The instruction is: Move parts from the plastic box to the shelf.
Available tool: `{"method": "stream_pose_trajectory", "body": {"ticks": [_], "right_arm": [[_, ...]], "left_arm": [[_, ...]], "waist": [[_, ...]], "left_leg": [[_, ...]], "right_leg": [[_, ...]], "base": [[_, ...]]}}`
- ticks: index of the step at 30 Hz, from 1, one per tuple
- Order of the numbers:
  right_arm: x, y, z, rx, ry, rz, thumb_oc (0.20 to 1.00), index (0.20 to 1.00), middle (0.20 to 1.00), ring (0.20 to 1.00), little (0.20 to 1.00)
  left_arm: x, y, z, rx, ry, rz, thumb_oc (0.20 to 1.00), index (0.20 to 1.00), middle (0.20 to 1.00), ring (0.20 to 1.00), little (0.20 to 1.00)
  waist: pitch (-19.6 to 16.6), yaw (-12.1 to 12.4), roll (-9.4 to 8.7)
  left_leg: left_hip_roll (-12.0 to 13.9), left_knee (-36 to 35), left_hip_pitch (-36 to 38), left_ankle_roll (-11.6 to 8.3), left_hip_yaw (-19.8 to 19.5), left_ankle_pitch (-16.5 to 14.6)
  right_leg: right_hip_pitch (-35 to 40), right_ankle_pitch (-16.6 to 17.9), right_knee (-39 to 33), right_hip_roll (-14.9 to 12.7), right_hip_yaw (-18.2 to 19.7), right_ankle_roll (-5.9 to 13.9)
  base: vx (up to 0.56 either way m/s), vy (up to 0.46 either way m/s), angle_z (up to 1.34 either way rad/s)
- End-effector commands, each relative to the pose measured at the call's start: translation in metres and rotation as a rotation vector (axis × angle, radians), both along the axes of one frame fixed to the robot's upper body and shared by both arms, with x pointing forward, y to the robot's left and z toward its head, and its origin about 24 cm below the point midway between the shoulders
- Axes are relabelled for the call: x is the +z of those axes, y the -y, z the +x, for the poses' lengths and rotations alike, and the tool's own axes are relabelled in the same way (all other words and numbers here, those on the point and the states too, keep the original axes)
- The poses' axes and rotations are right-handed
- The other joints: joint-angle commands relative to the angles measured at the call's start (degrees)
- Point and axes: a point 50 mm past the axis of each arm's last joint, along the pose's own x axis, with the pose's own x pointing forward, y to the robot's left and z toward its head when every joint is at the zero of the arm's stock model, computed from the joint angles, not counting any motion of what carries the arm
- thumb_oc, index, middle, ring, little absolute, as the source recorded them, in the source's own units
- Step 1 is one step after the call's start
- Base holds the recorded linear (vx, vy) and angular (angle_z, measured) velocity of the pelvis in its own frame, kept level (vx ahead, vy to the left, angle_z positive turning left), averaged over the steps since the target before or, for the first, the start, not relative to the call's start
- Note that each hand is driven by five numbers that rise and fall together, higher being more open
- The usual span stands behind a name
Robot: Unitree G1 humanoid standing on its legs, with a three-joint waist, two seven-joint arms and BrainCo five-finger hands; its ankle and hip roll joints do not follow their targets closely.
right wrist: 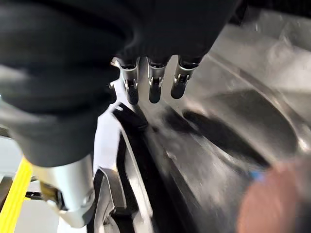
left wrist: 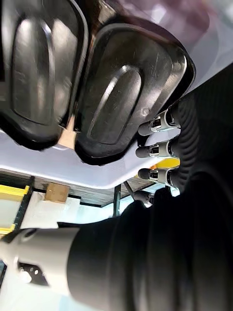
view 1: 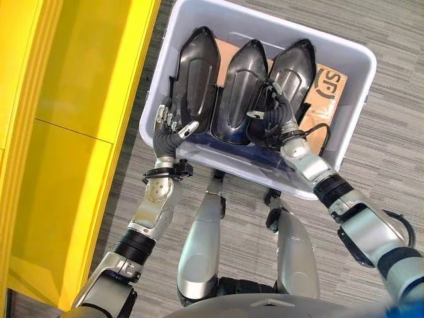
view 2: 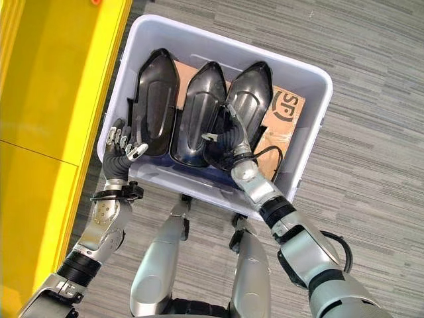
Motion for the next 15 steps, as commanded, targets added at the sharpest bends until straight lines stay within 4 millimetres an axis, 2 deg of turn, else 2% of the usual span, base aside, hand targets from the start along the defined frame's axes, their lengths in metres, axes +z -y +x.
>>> {"method": "stream_pose_trajectory", "body": {"ticks": [1, 5, 6, 9, 10, 15], "right_arm": [[0.036, -0.008, -0.011, -0.028, 0.303, -0.086, 1.000, 1.000, 1.000, 1.000, 1.000], [0.046, -0.008, -0.017, -0.077, 0.434, -0.141, 1.000, 1.000, 1.000, 1.000, 1.000], [0.051, -0.007, -0.024, -0.120, 0.522, -0.145, 1.000, 1.000, 1.000, 1.000, 1.000], [0.055, -0.006, -0.029, -0.146, 0.590, -0.146, 1.000, 1.000, 1.000, 1.000, 1.000], [0.058, -0.005, -0.036, -0.168, 0.657, -0.151, 1.000, 1.000, 1.000, 1.000, 1.000], [0.063, -0.003, -0.052, -0.179, 0.782, -0.154, 1.000, 1.000, 1.000, 1.000, 1.000]], "left_arm": [[0.017, 0.010, -0.015, -0.024, 0.129, -0.079, 1.000, 1.000, 1.000, 1.000, 1.000], [0.015, 0.014, -0.015, -0.026, 0.129, -0.099, 1.000, 1.000, 1.000, 1.000, 1.000], [0.013, 0.017, -0.016, -0.023, 0.130, -0.112, 1.000, 1.000, 1.000, 1.000, 1.000], [0.012, 0.019, -0.017, -0.021, 0.132, -0.122, 1.000, 1.000, 1.000, 1.000, 1.000], [0.011, 0.021, -0.019, -0.018, 0.138, -0.134, 1.000, 1.000, 1.000, 1.000, 1.000], [0.007, 0.026, -0.022, -0.013, 0.141, -0.165, 1.000, 1.000, 1.000, 1.000, 1.000]], "waist": [[-2.0, -0.9, 1.44], [-2.0, -1.6, 1.95], [-2.0, -2.3, 2.23], [-2.0, -2.8, 2.42], [-2.0, -3.5, 2.77], [-2.0, -5.3, 3.67]], "left_leg": [[0.6, 3.5, -3.9, -0.57, 1.3, -0.4], [0.7, 3.2, -3.6, -0.51, 1.6, -0.3], [0.8, 3.0, -3.2, -0.48, 1.9, -0.4], [0.8, 2.9, -3.0, -0.43, 2.1, -0.5], [0.9, 2.5, -2.6, -0.43, 2.4, -0.5], [1.0, 1.5, -1.3, -0.38, 3.3, -0.6]], "right_leg": [[3.9, -0.1, -0.8, -4.3, 3.3, 3.68], [3.3, 0.1, -0.7, -4.4, 3.7, 3.64], [2.9, 0.2, -0.5, -4.5, 4.0, 3.64], [2.7, 0.1, -0.4, -4.5, 4.3, 3.64], [2.3, 0.2, -0.2, -4.6, 4.7, 3.67], [1.8, 0.1, 0.2, -5.0, 5.6, 3.72]], "base": [[-0.02, 0.066, -0.02], [-0.02, 0.049, -0.05], [-0.02, 0.072, -0.14], [-0.01, 0.069, -0.08], [-0.01, 0.083, -0.02], [0.00, 0.111, -0.14]]}}
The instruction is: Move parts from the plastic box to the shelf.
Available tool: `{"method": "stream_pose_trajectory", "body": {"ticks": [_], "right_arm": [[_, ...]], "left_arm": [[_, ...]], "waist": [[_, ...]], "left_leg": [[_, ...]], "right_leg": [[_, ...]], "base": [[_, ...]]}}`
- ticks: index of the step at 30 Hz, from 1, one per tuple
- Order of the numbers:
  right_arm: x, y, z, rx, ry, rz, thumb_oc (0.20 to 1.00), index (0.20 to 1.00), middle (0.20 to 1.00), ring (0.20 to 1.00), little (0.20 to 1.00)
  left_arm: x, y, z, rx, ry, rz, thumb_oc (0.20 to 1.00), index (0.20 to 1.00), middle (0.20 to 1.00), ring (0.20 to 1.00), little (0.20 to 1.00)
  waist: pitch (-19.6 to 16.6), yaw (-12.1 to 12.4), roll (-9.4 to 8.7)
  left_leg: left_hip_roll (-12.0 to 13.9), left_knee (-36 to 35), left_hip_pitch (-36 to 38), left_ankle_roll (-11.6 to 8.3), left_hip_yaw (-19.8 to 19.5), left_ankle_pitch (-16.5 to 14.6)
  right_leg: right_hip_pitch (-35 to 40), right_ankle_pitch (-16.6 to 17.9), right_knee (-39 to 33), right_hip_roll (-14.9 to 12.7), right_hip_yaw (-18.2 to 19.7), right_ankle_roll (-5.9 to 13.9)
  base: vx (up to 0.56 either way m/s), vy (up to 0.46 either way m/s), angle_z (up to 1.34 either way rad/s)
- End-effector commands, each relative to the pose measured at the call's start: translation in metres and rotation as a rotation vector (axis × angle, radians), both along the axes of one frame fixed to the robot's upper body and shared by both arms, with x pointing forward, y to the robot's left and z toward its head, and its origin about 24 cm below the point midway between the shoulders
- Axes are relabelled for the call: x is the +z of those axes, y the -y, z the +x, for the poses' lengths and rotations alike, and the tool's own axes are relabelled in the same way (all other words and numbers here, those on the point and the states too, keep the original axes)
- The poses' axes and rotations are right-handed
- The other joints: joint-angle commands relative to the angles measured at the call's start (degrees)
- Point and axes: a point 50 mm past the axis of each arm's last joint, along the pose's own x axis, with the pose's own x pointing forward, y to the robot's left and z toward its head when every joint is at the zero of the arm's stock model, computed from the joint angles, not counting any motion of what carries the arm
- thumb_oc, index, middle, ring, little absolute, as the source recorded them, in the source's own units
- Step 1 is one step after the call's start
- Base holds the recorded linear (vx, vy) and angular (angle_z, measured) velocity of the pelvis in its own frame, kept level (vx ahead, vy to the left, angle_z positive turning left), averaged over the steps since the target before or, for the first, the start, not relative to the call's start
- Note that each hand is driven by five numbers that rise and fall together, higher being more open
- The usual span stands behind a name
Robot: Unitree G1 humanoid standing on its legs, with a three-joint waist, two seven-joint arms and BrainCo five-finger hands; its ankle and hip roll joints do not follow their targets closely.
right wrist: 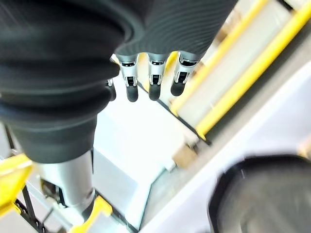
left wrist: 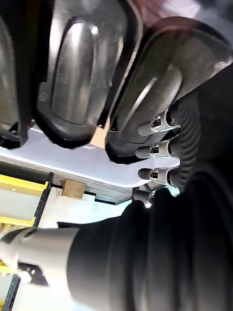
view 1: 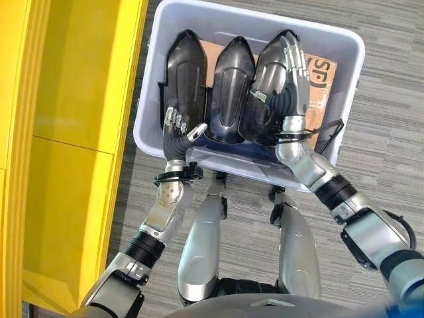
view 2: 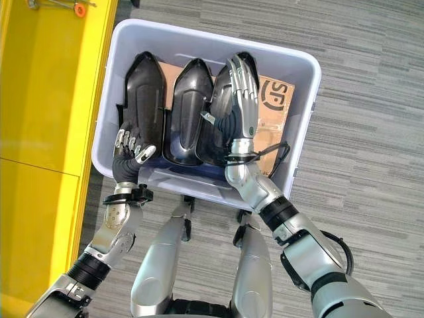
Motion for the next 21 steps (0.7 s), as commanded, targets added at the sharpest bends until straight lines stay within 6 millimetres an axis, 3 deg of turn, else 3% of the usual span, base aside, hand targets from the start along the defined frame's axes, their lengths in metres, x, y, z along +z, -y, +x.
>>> {"method": "stream_pose_trajectory", "body": {"ticks": [1, 5, 12, 17, 21], "right_arm": [[0.021, 0.004, -0.013, 0.013, 0.170, -0.004, 1.000, 1.000, 1.000, 1.000, 1.000], [0.016, 0.010, -0.020, 0.014, 0.118, 0.045, 1.000, 1.000, 1.000, 1.000, 1.000], [-0.020, 0.022, -0.018, -0.009, -0.134, 0.179, 1.000, 1.000, 1.000, 1.000, 1.000], [-0.051, 0.023, -0.011, 0.000, -0.346, 0.243, 1.000, 1.000, 1.000, 1.000, 1.000], [-0.057, 0.023, -0.005, -0.013, -0.398, 0.179, 1.000, 1.000, 1.000, 1.000, 1.000]], "left_arm": [[0.010, 0.009, -0.015, -0.012, 0.097, -0.066, 1.000, 1.000, 1.000, 1.000, 1.000], [0.006, 0.008, -0.019, 0.007, 0.088, -0.092, 1.000, 1.000, 1.000, 1.000, 1.000], [-0.001, 0.004, -0.024, 0.033, 0.077, -0.131, 1.000, 1.000, 1.000, 1.000, 1.000], [-0.002, 0.003, -0.024, 0.029, 0.079, -0.124, 1.000, 1.000, 1.000, 1.000, 1.000], [-0.001, 0.002, -0.021, 0.029, 0.072, -0.115, 1.000, 1.000, 1.000, 1.000, 1.000]], "waist": [[-2.1, -1.4, 2.18], [-2.1, -2.9, 2.33], [-2.1, -4.6, 2.38], [-2.1, -4.4, 2.45], [-2.1, -3.8, 2.49]], "left_leg": [[1.6, 1.9, -2.1, -1.23, 0.1, -0.6], [1.7, 1.4, -1.0, -1.33, 0.7, -0.9], [1.9, 1.2, -0.8, -1.39, 1.1, -1.5], [2.0, 1.1, -1.2, -1.25, 1.0, -1.4], [1.9, 1.0, -1.5, -1.13, 0.8, -1.3]], "right_leg": [[3.8, -0.2, -1.5, -4.2, 2.3, 3.40], [3.5, -0.4, -1.1, -4.3, 3.0, 3.23], [2.3, -0.7, -0.3, -4.2, 3.5, 2.91], [1.5, -0.6, -0.2, -4.3, 3.3, 2.75], [1.3, -0.5, 0.0, -4.3, 2.9, 2.80]], "base": [[0.01, 0.079, -0.21], [0.00, 0.075, -0.10], [-0.01, 0.035, -0.10], [0.00, 0.000, 0.00], [0.00, -0.011, 0.00]]}}
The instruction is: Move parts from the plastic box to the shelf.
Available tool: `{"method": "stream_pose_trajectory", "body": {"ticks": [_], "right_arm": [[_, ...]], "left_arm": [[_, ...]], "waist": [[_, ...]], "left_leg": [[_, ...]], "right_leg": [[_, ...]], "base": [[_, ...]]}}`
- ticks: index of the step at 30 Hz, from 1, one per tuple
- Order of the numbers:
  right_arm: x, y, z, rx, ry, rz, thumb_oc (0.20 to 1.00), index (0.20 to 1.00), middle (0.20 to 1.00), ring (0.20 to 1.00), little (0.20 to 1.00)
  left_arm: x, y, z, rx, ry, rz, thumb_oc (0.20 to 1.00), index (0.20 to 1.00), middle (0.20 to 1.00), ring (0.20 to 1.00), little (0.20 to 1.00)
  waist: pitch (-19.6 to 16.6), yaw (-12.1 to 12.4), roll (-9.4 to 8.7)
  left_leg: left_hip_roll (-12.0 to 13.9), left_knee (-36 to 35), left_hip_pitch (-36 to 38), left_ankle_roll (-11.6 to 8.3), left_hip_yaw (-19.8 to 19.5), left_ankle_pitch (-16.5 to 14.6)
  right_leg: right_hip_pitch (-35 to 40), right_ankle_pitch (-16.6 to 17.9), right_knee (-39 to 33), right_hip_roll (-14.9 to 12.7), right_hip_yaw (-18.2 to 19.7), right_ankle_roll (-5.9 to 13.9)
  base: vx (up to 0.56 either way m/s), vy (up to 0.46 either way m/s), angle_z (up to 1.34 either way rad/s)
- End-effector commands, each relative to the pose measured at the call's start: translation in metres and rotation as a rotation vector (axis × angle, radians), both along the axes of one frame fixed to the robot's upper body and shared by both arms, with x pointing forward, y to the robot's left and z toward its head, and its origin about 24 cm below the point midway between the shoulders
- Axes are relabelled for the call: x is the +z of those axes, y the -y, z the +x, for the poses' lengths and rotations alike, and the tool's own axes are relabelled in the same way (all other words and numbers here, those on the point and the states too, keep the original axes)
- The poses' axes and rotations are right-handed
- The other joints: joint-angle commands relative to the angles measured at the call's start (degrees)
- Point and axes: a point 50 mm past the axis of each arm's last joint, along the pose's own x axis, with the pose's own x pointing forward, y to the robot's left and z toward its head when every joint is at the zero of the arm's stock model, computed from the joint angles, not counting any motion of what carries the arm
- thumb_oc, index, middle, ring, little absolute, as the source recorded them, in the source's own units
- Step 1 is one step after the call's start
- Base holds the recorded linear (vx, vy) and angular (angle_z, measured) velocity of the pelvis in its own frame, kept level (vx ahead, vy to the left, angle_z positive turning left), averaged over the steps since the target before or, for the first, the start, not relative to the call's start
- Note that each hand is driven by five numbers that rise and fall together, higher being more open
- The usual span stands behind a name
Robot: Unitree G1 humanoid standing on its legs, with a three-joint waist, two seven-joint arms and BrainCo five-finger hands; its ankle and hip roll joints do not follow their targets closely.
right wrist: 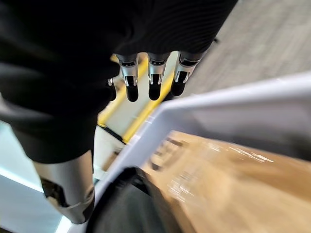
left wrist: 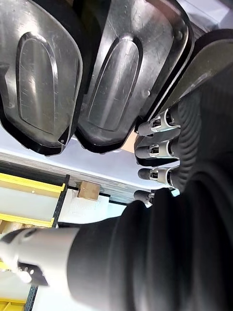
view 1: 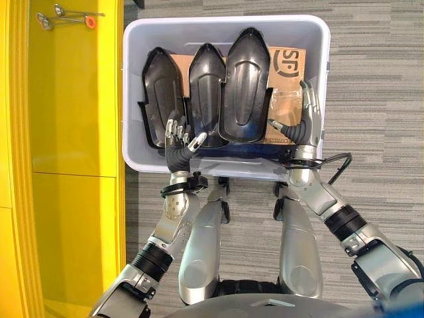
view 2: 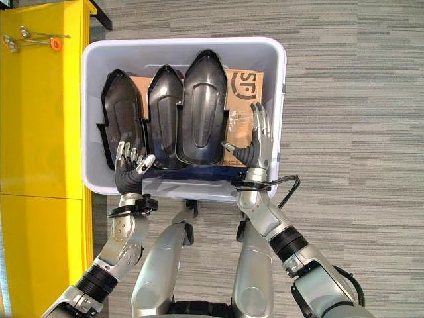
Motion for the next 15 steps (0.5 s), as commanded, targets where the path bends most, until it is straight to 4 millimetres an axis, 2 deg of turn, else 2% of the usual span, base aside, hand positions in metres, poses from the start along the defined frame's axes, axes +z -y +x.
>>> {"method": "stream_pose_trajectory", "body": {"ticks": [1, 7, 15], "right_arm": [[0.009, -0.013, 0.005, 0.066, -0.024, 0.034, 1.000, 1.000, 1.000, 1.000, 1.000], [-0.003, -0.013, 0.016, 0.046, -0.104, 0.012, 1.000, 1.000, 1.000, 1.000, 1.000], [-0.004, -0.010, 0.026, -0.004, -0.143, 0.050, 1.000, 1.000, 1.000, 1.000, 1.000]], "left_arm": [[0.014, -0.004, -0.006, -0.001, 0.085, -0.014, 1.000, 1.000, 1.000, 1.000, 1.000], [0.014, -0.002, -0.001, -0.022, 0.076, 0.003, 1.000, 1.000, 1.000, 1.000, 1.000], [0.015, 0.001, 0.002, -0.049, 0.073, 0.007, 1.000, 1.000, 1.000, 1.000, 1.000]], "waist": [[-2.1, 1.2, 0.44], [-2.1, 2.4, 1.02], [-2.1, 3.6, 1.74]], "left_leg": [[1.7, 2.8, -3.1, -1.33, -2.1, -1.7], [1.4, 3.1, -3.6, -1.26, -2.6, -1.4], [1.1, 3.4, -3.9, -1.22, -2.9, -1.3]], "right_leg": [[3.0, -0.5, -1.3, -4.5, -0.2, 2.81], [3.0, -0.7, -0.6, -4.6, -1.0, 2.70], [3.0, -0.6, -0.1, -5.0, -1.9, 2.46]], "base": [[-0.01, -0.042, 0.02], [0.00, -0.039, 0.07], [0.00, -0.003, 0.04]]}}
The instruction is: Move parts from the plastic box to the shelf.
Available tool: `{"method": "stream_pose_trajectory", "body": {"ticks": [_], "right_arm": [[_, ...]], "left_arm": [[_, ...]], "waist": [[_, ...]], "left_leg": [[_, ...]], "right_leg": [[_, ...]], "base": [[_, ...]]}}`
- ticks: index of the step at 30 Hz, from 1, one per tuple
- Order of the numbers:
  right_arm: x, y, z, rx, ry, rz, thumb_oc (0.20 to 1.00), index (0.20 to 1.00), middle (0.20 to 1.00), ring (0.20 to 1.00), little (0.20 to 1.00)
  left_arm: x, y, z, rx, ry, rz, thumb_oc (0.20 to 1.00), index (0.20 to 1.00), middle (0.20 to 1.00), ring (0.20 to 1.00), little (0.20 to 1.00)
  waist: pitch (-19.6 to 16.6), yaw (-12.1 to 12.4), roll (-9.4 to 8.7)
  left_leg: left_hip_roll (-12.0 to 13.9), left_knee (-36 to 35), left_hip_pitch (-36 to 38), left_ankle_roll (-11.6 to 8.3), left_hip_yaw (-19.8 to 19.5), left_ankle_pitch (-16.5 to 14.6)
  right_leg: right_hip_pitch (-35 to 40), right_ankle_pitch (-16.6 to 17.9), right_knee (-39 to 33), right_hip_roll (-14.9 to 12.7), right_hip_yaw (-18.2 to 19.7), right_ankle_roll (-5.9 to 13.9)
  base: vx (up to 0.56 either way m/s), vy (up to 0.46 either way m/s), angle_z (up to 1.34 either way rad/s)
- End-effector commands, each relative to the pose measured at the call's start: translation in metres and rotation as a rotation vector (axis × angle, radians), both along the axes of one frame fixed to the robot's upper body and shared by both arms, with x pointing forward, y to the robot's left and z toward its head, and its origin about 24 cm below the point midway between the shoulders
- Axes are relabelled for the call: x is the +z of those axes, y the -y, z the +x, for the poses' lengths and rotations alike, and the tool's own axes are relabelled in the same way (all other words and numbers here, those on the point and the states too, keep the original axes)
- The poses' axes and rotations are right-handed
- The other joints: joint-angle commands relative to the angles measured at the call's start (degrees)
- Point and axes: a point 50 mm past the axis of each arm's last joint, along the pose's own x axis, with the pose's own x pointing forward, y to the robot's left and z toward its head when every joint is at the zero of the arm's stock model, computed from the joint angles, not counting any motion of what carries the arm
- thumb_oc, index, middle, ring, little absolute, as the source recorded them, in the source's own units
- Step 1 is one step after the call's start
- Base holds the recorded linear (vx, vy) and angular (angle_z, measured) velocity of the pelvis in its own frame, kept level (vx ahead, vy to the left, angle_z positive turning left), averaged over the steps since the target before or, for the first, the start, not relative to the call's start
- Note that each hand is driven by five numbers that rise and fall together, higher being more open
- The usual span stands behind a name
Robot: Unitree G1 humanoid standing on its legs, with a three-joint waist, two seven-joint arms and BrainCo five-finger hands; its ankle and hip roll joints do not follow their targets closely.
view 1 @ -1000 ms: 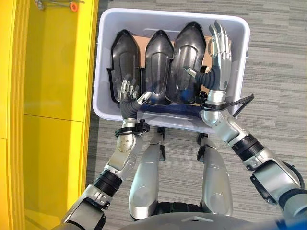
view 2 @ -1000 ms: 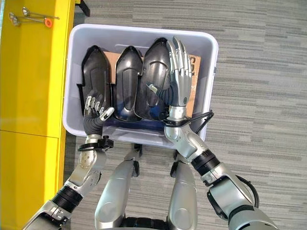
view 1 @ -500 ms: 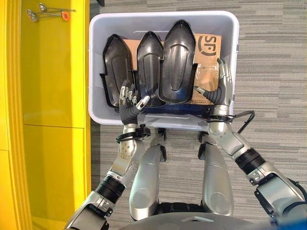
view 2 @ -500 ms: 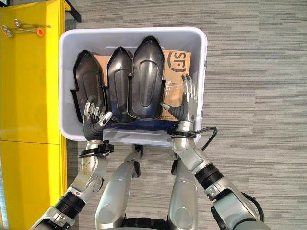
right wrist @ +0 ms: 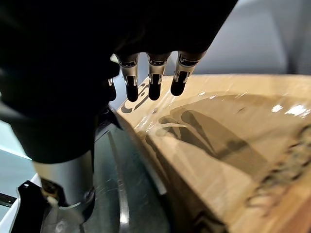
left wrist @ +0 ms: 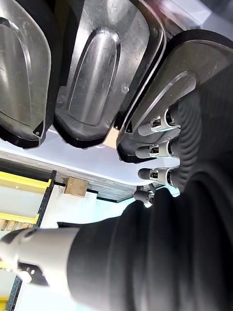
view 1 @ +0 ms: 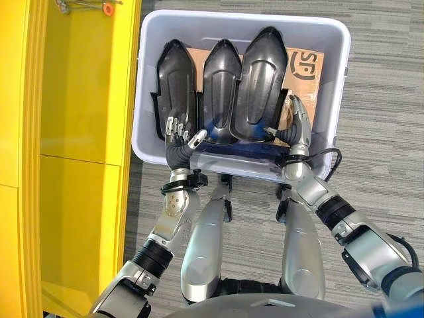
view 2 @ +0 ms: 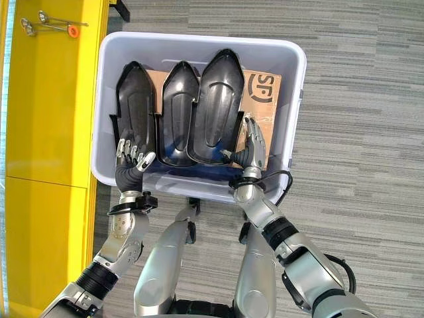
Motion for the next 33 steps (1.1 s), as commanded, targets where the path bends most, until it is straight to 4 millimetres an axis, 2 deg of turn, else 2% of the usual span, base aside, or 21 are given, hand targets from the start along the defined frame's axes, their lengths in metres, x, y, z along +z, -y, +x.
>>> {"method": "stream_pose_trajectory", "body": {"ticks": [1, 9, 14, 18, 23, 25, 26, 33], "right_arm": [[0.008, -0.002, 0.004, -0.017, 0.033, 0.066, 1.000, 1.000, 1.000, 1.000, 1.000], [-0.010, 0.013, 0.011, -0.150, -0.096, 0.165, 1.000, 1.000, 1.000, 1.000, 1.000], [-0.027, 0.032, 0.015, -0.268, -0.220, 0.321, 1.000, 1.000, 1.000, 1.000, 1.000], [-0.033, 0.045, 0.016, -0.337, -0.264, 0.362, 1.000, 1.000, 1.000, 1.000, 1.000], [-0.037, 0.057, 0.017, -0.368, -0.329, 0.274, 1.000, 1.000, 1.000, 1.000, 1.000], [-0.037, 0.063, 0.018, -0.386, -0.363, 0.169, 1.000, 1.000, 1.000, 1.000, 1.000], [-0.043, 0.065, 0.016, -0.396, -0.398, 0.118, 1.000, 1.000, 1.000, 1.000, 1.000], [-0.050, 0.081, 0.014, -0.449, -0.515, 0.076, 1.000, 1.000, 1.000, 1.000, 1.000]], "left_arm": [[0.012, 0.003, -0.001, -0.055, 0.059, 0.008, 1.000, 1.000, 1.000, 1.000, 1.000], [0.006, 0.010, 0.002, -0.085, 0.022, 0.028, 1.000, 1.000, 1.000, 1.000, 1.000], [0.003, 0.011, 0.005, -0.091, 0.015, 0.022, 1.000, 1.000, 1.000, 1.000, 1.000], [0.004, 0.012, 0.005, -0.097, 0.020, 0.025, 1.000, 1.000, 1.000, 1.000, 1.000], [0.006, 0.015, 0.006, -0.100, 0.024, 0.027, 1.000, 1.000, 1.000, 1.000, 1.000], [0.005, 0.015, 0.007, -0.106, 0.021, 0.022, 1.000, 1.000, 1.000, 1.000, 1.000], [0.001, 0.016, 0.006, -0.112, 0.008, 0.024, 1.000, 1.000, 1.000, 1.000, 1.000], [-0.006, 0.018, 0.006, -0.132, -0.005, 0.030, 1.000, 1.000, 1.000, 1.000, 1.000]], "waist": [[-2.0, 0.7, 1.38], [-2.0, 1.3, 1.80], [-2.0, 2.0, 2.56], [-2.0, 2.4, 2.85], [-2.0, 2.8, 3.15], [-2.0, 3.1, 3.46], [-2.0, 3.2, 3.45], [-2.0, 4.3, 4.39]], "left_leg": [[1.1, 3.3, -3.3, -0.87, -1.2, -1.7], [1.0, 3.5, -3.5, -0.89, -1.3, -1.8], [0.8, 4.1, -4.7, -0.81, -1.4, -1.9], [0.7, 4.3, -5.3, -0.72, -1.5, -2.0], [0.6, 4.7, -6.5, -0.70, -1.6, -2.0], [0.5, 5.0, -7.3, -0.67, -1.7, -1.9], [0.4, 5.2, -6.3, -1.03, -1.8, -3.1], [-0.1, 5.4, -8.0, -0.86, -2.1, -2.8]], "right_leg": [[3.1, 0.3, -1.4, -4.7, -0.1, 2.87], [2.9, 0.3, -1.0, -4.8, -0.5, 2.65], [1.7, 0.1, 0.1, -5.1, -0.7, 2.26], [1.0, 0.1, 0.6, -5.3, -1.2, 2.25], [-0.1, 0.2, 1.1, -5.5, -1.4, 2.27], [-1.0, 0.2, 1.7, -5.6, -1.6, 2.27], [-0.2, -1.1, 2.2, -5.8, -1.3, 2.72], [-1.8, -1.1, 3.1, -6.3, -2.1, 2.77]], "base": [[0.01, -0.009, 0.04], [0.01, 0.000, 0.04], [0.01, 0.015, 0.04], [0.01, 0.003, 0.04], [0.00, 0.003, 0.03], [0.03, 0.008, 0.03], [0.06, -0.002, -0.03], [0.00, 0.010, 0.06]]}}
